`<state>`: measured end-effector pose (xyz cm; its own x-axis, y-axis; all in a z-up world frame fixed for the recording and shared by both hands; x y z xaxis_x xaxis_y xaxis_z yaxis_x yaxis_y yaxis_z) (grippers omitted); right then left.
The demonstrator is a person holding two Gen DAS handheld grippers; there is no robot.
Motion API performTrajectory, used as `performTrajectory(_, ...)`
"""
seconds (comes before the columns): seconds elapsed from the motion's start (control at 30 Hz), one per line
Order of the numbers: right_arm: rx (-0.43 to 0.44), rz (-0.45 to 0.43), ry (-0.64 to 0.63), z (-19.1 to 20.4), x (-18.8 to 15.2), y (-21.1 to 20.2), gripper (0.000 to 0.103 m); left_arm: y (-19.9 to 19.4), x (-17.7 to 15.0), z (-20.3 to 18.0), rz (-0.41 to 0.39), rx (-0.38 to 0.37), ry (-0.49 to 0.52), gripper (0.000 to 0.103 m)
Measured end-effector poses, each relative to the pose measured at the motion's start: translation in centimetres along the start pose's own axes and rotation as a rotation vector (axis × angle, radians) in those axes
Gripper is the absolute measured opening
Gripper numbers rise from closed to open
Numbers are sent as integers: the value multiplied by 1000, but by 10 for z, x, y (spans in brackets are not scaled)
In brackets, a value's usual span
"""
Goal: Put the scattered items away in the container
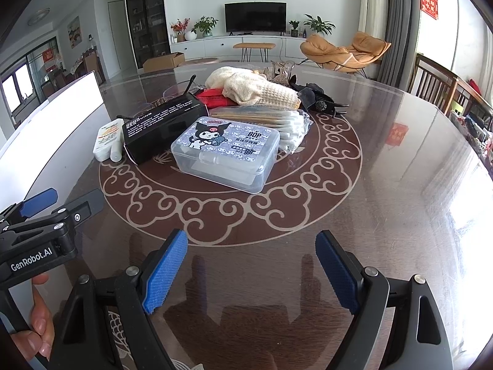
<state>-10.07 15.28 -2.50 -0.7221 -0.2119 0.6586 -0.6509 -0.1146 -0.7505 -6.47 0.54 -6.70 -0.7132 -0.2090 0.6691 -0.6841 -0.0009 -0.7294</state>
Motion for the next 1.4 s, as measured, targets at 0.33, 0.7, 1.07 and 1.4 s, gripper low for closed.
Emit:
performTrajectory(0.33, 3, 8, 10, -2, 0, 3, 86, 6, -4, 3, 42, -19, -27, 103)
performTrajectory(0.7, 34, 37, 48, -7, -3, 10, 86, 12, -8, 4, 70, -6, -31, 103)
performTrajectory(1.07, 34, 49, 50, -6, -4, 12, 87, 22, -12, 7, 112, 84, -8, 103)
performTrajectory(1.4, 68, 34, 78, -9, -4, 10, 87, 42, 10, 11, 135, 112, -8, 103)
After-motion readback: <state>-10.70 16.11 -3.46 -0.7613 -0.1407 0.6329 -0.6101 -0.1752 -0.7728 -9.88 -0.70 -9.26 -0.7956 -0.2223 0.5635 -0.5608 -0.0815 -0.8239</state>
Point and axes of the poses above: each gripper's, at about its wrist camera, not at the fingertips, and y roughly the way its jaws point, z to its left, x to its top, the point moved 8 cm from there along y, roughly the way its jaws point, and after that the axes turned 6 degrees about -y, right-handed, at the moved point
